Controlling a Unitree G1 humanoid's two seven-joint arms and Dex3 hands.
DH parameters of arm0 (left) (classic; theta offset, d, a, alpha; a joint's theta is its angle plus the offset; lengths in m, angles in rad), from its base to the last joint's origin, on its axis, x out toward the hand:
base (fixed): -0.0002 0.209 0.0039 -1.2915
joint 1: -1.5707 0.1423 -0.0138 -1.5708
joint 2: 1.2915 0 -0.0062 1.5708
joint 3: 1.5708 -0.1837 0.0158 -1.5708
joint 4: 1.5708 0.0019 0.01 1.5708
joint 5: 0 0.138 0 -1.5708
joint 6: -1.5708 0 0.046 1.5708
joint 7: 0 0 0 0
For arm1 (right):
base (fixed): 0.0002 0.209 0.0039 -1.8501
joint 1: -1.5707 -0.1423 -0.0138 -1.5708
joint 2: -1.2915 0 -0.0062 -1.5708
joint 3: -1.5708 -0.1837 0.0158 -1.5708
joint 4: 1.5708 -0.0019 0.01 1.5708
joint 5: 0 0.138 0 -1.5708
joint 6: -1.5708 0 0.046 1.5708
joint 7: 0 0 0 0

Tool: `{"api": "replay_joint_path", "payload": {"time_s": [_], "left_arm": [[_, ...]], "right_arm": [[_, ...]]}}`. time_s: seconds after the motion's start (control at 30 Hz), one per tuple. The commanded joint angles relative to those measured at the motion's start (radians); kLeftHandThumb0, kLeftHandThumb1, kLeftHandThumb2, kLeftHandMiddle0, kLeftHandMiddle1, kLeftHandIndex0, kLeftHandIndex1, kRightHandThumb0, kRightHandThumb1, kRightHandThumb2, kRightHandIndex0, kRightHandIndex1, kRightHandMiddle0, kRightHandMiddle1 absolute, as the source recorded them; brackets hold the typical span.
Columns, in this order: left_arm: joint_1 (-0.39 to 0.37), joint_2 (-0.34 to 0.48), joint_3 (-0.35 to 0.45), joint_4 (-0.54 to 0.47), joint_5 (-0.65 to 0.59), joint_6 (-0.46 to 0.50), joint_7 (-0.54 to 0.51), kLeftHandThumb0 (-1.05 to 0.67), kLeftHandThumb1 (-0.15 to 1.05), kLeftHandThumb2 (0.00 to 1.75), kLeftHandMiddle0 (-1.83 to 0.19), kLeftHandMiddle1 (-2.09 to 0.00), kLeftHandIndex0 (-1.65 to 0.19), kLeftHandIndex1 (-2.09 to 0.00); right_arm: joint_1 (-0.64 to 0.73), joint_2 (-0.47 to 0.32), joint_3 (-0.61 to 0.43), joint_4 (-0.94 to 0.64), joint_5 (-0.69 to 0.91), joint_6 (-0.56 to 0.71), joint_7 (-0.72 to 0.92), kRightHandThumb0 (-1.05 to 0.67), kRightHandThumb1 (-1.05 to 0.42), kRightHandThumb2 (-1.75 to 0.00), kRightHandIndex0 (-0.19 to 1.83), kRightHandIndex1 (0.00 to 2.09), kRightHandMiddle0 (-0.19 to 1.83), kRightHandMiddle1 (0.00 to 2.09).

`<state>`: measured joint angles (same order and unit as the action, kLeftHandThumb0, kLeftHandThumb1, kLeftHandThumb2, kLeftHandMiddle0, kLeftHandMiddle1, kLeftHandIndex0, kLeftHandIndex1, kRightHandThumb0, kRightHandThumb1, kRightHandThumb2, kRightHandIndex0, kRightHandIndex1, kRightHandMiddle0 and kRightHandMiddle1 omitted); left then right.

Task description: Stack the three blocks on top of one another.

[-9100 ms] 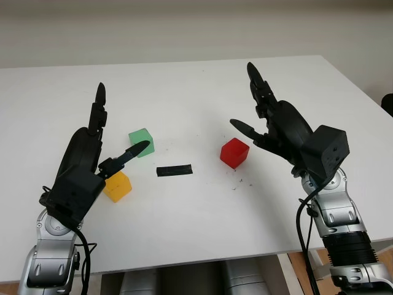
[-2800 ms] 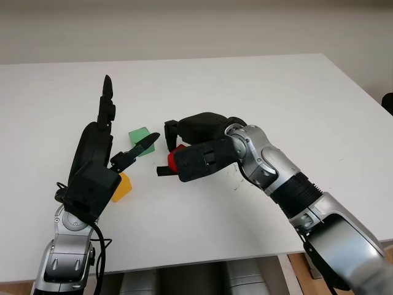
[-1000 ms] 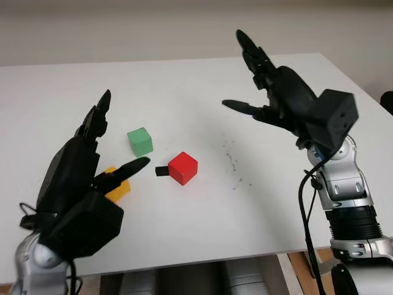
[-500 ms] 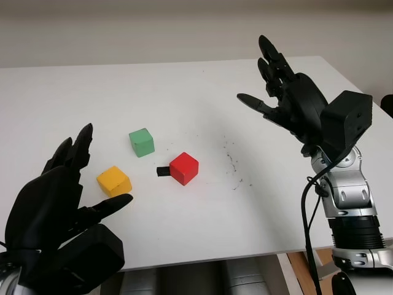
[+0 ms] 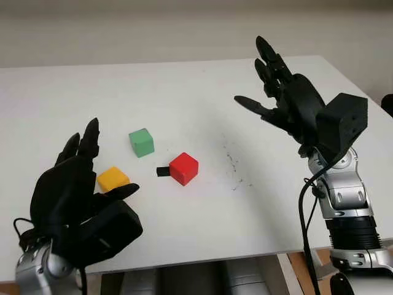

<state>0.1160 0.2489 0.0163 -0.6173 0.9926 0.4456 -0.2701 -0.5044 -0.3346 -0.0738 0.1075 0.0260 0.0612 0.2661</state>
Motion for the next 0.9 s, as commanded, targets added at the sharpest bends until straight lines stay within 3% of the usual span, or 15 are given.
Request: {"api": "replay_joint_path", "payload": {"time_s": [0.0,0.13,0.37,0.63,0.87], "left_arm": [[-0.025,-0.004,-0.013,0.018,-0.008,0.009,-0.013,-0.65,0.89,0.04,-0.11,-0.08,-0.02,-0.08],[-0.040,0.006,-0.027,0.034,-0.028,0.008,-0.037,-0.67,0.88,0.04,-0.14,-0.09,-0.05,-0.10],[-0.042,0.047,-0.056,0.002,0.010,0.052,-0.175,-0.67,0.87,0.05,-0.16,-0.08,-0.06,-0.09],[-0.038,0.074,-0.103,-0.077,0.219,0.078,-0.356,-0.70,0.85,0.05,-0.22,-0.14,-0.11,-0.11],[-0.031,0.018,-0.128,-0.041,0.446,0.062,-0.347,-0.65,0.85,0.05,-0.21,-0.16,-0.11,-0.10]], "right_arm": [[0.002,0.006,-0.003,-0.010,0.005,-0.010,-0.005,-0.60,-0.96,-0.05,-0.01,0.08,0.03,0.10],[0.003,-0.006,-0.002,-0.015,-0.004,-0.009,-0.003,-0.60,-0.97,-0.05,-0.02,0.07,0.01,0.09],[0.001,-0.006,-0.018,-0.016,0.010,-0.003,-0.005,-0.59,-0.97,-0.05,-0.04,0.06,-0.01,0.07],[-0.001,-0.004,-0.021,-0.012,0.012,-0.008,-0.010,-0.58,-0.97,-0.05,-0.03,0.06,0.00,0.07],[-0.001,-0.003,-0.022,-0.013,0.009,-0.010,-0.019,-0.59,-0.96,-0.05,0.00,0.07,0.03,0.09]]}}
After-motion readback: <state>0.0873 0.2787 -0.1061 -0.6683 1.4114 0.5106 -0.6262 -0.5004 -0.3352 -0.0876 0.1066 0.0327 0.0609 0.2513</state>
